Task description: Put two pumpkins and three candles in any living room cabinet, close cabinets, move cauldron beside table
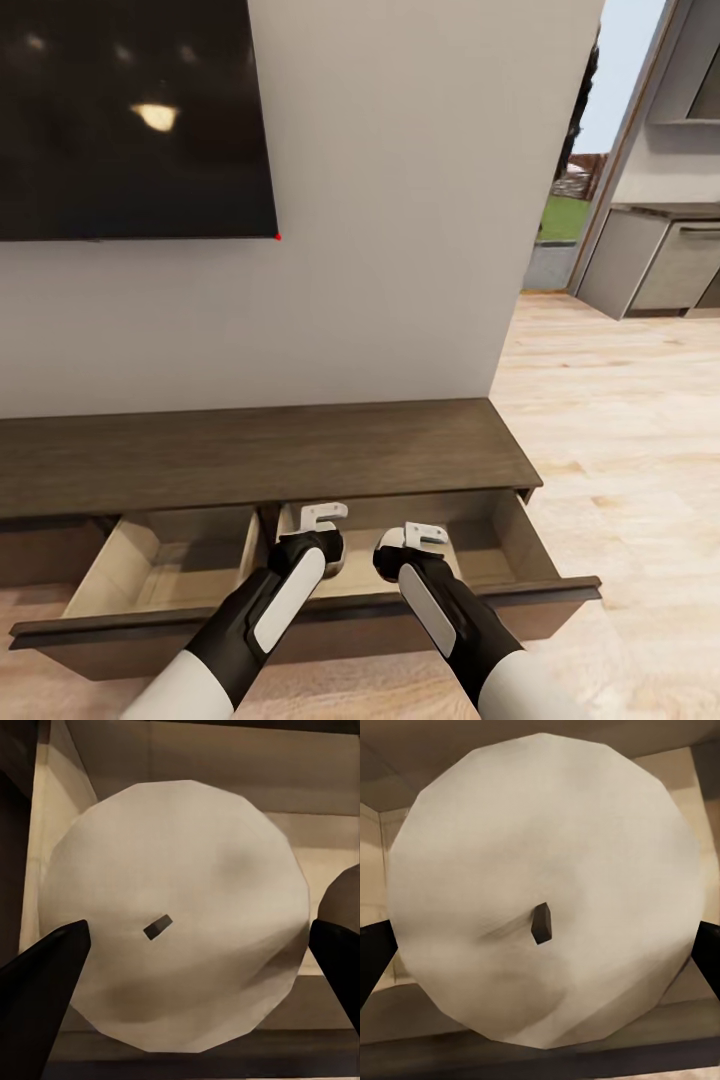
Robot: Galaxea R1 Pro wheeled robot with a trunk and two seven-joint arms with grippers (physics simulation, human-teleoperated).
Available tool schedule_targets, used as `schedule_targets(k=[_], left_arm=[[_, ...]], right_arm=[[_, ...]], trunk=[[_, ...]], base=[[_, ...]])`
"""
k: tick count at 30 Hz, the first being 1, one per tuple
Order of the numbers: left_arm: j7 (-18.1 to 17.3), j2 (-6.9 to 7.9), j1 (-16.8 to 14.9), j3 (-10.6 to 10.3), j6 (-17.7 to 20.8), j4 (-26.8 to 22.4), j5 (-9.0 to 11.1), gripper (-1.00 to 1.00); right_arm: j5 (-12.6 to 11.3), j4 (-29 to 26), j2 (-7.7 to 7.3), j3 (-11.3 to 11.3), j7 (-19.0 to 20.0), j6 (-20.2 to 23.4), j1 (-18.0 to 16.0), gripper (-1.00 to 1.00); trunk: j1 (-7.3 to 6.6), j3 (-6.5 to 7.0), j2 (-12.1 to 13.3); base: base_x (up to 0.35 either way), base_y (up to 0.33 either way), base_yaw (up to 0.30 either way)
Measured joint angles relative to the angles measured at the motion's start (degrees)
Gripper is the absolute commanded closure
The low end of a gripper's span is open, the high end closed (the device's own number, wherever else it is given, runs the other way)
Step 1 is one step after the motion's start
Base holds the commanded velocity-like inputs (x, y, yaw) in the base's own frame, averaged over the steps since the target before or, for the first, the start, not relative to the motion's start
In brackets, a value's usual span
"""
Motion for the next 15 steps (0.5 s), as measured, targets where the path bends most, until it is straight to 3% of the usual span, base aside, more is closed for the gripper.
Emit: schedule_targets(k=[5,15], left_arm=[[-0.4,0.02,0.0,0.0,0.0,0.0,0.3,1.0],[-0.4,0.02,0.0,0.0,0.0,0.0,0.0,1.0]], right_arm=[[0.0,0.0,-0.01,0.0,0.1,0.0,0.0,1.0],[0.0,0.0,-0.01,0.0,0.1,0.0,0.0,1.0]], trunk=[[1.1,-0.9,-2.0],[1.1,-0.9,-2.0]], base=[[0.0,0.0,0.0],[0.0,0.0,0.0]])
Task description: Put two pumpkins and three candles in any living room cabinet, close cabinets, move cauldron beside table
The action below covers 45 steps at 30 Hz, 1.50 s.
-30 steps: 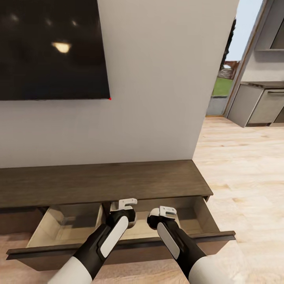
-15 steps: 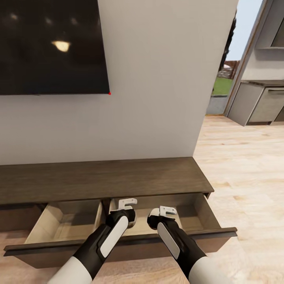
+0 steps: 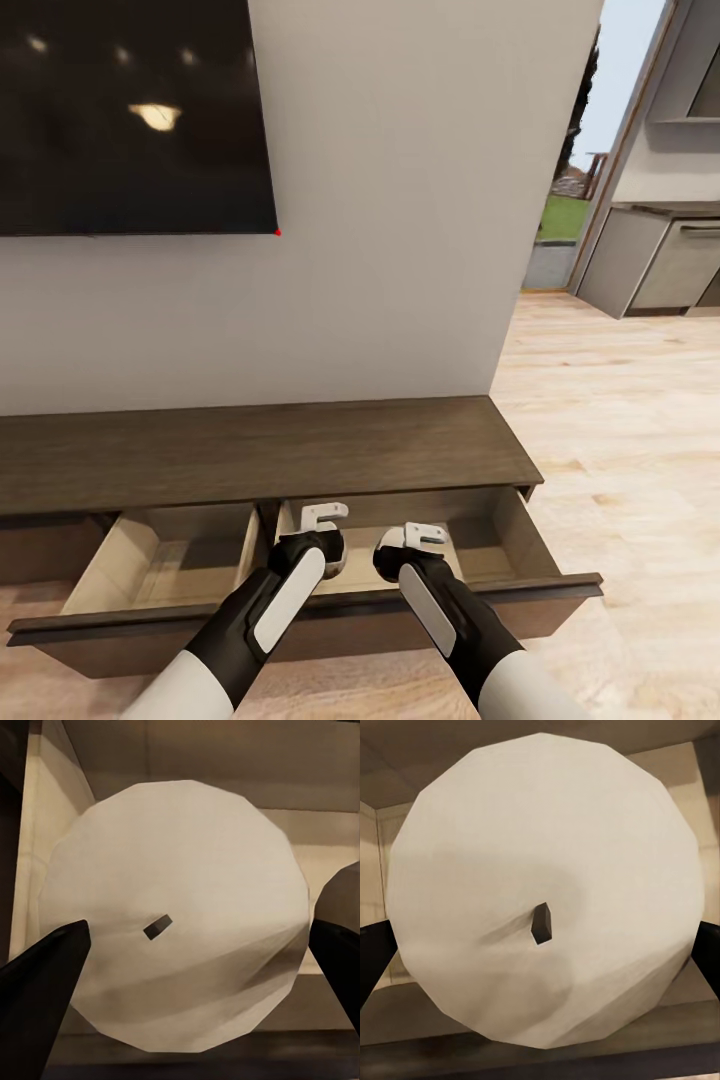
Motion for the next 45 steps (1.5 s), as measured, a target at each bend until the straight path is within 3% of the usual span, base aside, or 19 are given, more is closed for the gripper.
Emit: schedule_targets(k=[30,45], left_arm=[[0.0,0.0,0.0,0.0,0.0,0.0,0.0,1.0],[0.7,-0.09,0.0,0.0,0.1,0.0,-0.1,1.0]], right_arm=[[0.0,0.0,0.0,0.0,0.0,0.0,0.0,1.0],[-0.1,-2.2,-0.17,0.0,-0.7,0.7,0.0,1.0]], trunk=[[0.0,0.0,0.0],[3.29,-2.69,-6.0]], base=[[0.056,-0.02,0.0],[0.0,0.0,0.0]])
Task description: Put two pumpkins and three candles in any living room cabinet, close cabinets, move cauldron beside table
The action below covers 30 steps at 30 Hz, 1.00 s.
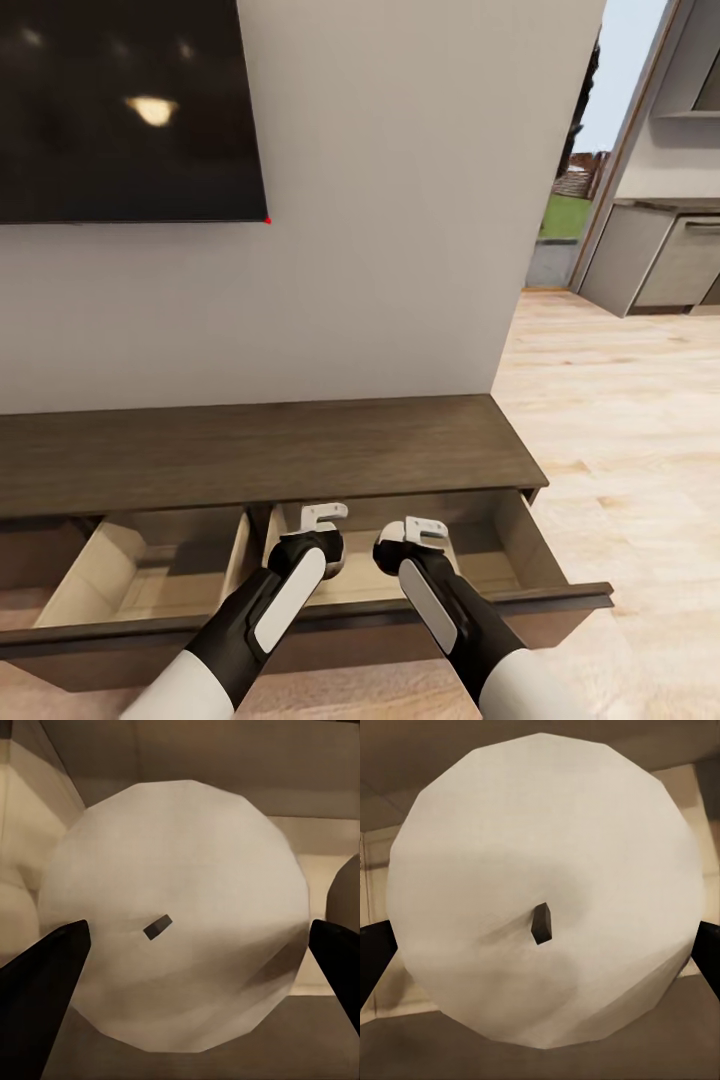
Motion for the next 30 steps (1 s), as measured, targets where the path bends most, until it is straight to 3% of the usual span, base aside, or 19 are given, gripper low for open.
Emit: schedule_targets(k=[6,14,30], left_arm=[[0.0,0.02,0.0,0.0,0.0,0.0,-0.1,1.0],[0.0,0.08,0.0,0.1,0.0,0.0,0.0,1.0],[0.0,0.09,0.0,0.1,0.0,-0.6,0.5,1.0]], right_arm=[[0.1,-2.3,-0.12,0.2,-0.1,0.3,0.0,1.0],[-0.3,-6.3,-0.02,-0.2,-0.1,4.9,0.0,1.0],[-0.3,-6.0,0.07,-0.2,0.0,5.0,0.0,1.0]], trunk=[[1.32,-1.07,-2.4],[3.08,-2.51,-5.6],[3.08,-2.52,-5.6]], base=[[0.0,0.0,0.0],[0.0,0.0,0.0],[0.044,0.0,0.0]])
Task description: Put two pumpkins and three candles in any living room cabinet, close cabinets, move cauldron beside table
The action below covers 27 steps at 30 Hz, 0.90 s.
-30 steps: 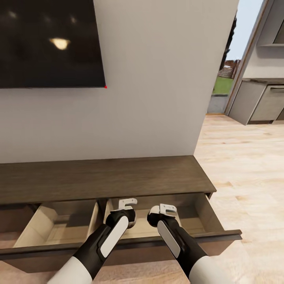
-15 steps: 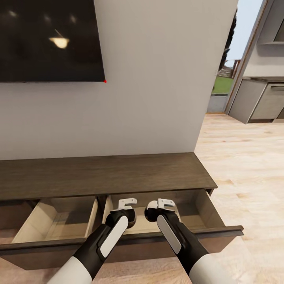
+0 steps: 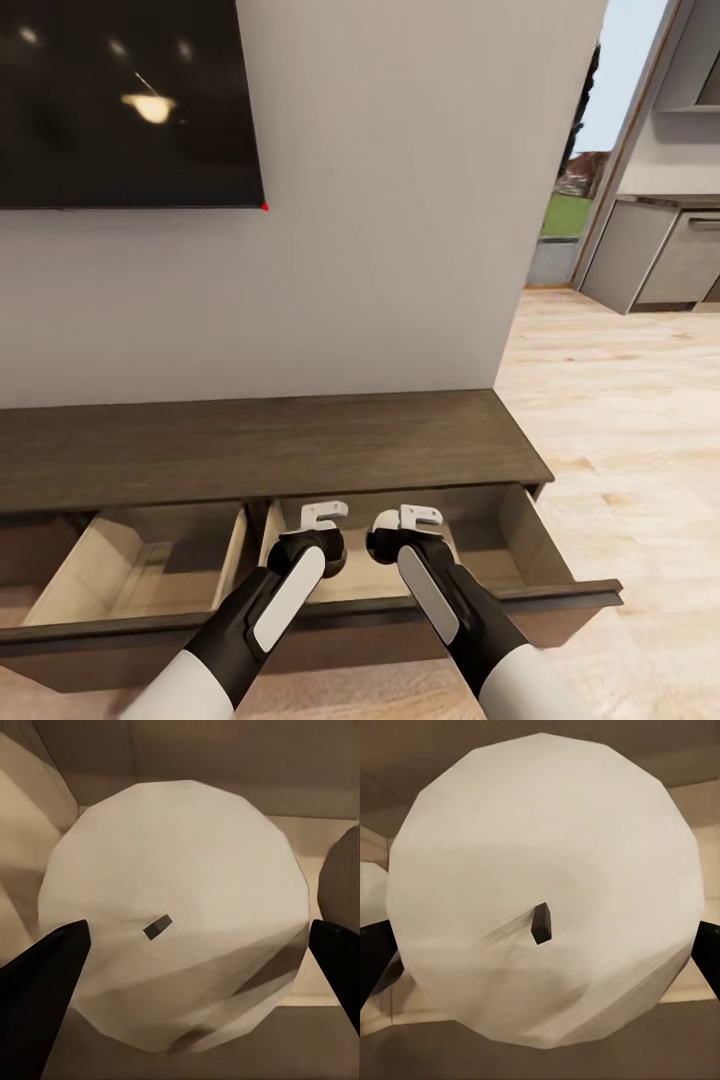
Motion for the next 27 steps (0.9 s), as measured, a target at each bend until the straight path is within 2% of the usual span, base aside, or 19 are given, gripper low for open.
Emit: schedule_targets(k=[17,27], left_arm=[[-0.1,0.0,0.0,0.0,0.0,0.0,0.0,1.0],[-0.1,0.0,0.0,-0.1,0.1,0.0,0.2,1.0]], right_arm=[[-0.1,0.5,0.1,0.0,0.0,-0.1,0.0,1.0],[0.0,0.7,0.1,0.0,-0.1,-0.1,0.0,1.0]], trunk=[[0.0,0.0,0.0],[2.2,-1.79,-4.0]], base=[[0.024,0.0,0.0],[0.0,0.0,0.0]])
